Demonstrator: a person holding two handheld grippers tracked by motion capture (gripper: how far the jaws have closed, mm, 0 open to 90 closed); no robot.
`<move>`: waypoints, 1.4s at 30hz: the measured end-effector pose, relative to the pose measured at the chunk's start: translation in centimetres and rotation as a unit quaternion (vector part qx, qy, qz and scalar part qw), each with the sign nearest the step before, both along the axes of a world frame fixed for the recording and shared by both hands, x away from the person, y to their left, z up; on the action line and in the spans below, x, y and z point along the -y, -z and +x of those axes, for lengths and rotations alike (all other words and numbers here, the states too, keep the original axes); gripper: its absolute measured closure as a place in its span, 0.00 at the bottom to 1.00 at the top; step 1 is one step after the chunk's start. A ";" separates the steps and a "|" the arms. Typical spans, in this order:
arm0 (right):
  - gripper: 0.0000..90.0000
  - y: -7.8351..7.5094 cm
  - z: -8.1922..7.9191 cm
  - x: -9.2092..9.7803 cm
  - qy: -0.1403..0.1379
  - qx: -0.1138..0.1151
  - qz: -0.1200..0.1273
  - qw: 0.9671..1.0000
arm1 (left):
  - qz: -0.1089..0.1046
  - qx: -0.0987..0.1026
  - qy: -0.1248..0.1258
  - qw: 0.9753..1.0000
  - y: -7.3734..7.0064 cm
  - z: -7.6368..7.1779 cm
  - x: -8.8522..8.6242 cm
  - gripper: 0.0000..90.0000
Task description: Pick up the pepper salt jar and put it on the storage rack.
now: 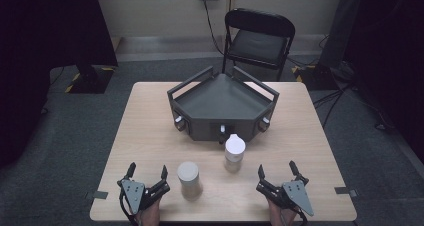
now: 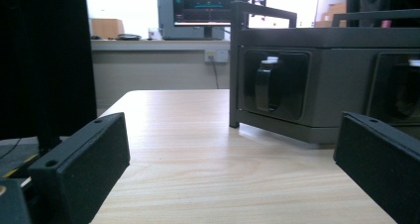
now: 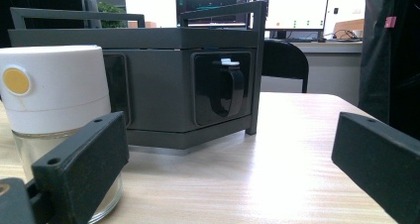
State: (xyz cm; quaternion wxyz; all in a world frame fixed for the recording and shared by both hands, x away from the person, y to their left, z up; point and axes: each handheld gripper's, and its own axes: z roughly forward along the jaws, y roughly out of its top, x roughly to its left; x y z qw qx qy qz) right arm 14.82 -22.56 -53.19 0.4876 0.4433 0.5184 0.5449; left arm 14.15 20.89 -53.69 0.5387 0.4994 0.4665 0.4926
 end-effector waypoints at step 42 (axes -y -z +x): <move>0.00 0.0 0.0 0.0 -0.001 0.000 0.000 1.000 | -0.007 -0.007 0.033 0.999 -0.4 0.1 -0.6 0.00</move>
